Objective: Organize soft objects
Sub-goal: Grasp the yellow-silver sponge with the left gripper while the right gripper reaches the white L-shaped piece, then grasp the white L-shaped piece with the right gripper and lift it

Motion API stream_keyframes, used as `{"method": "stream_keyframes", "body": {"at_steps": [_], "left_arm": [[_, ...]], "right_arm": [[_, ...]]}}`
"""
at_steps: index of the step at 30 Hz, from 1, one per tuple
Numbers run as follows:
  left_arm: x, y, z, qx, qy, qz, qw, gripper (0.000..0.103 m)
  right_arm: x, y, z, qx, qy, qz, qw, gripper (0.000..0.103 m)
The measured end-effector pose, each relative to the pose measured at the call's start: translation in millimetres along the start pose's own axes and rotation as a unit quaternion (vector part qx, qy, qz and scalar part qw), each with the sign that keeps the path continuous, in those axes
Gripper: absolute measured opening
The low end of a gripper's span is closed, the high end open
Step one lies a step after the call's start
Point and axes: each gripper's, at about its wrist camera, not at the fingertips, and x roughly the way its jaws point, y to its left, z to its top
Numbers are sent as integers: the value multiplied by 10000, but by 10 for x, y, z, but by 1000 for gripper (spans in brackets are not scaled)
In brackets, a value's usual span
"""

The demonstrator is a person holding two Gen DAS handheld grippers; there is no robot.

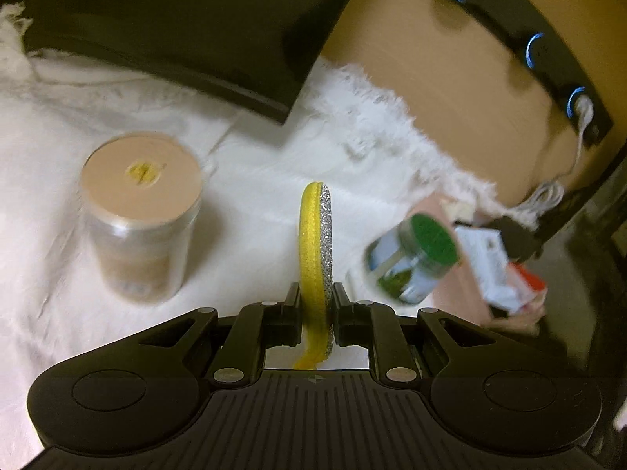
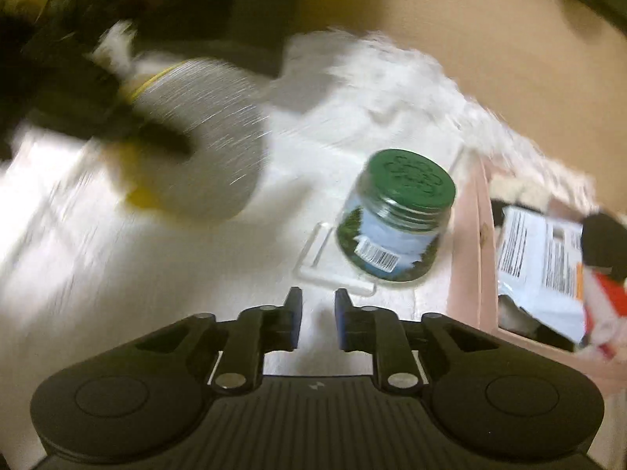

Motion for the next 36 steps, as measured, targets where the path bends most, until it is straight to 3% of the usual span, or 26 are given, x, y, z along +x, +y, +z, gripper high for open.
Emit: {"method": "stream_keyframes", "body": {"at_steps": [5, 12, 20, 25, 26, 27, 30, 36], "left_arm": [[-89, 101, -165, 31, 76, 193, 9998, 17], [-148, 264, -215, -58, 40, 473, 9989, 17], [-81, 175, -206, 143, 63, 423, 9990, 17], [1, 93, -235, 306, 184, 434, 9984, 18], [22, 75, -242, 332, 220, 445, 9982, 18], [47, 60, -247, 358, 261, 464, 9979, 18], [134, 9, -245, 389, 375, 479, 9974, 18], [312, -12, -197, 10, 418, 525, 9977, 18]], "right_arm": [[267, 70, 206, 225, 9, 115, 9997, 18], [521, 191, 270, 154, 274, -120, 9994, 20], [280, 256, 154, 211, 576, 696, 9957, 17], [28, 342, -38, -104, 568, 709, 9958, 18], [-6, 350, -72, -189, 532, 611, 9965, 20], [-38, 353, -105, -270, 502, 487, 9972, 29], [-124, 307, -186, -284, 445, 216, 9984, 67], [-275, 136, -311, 201, 286, 135, 9993, 81]]}}
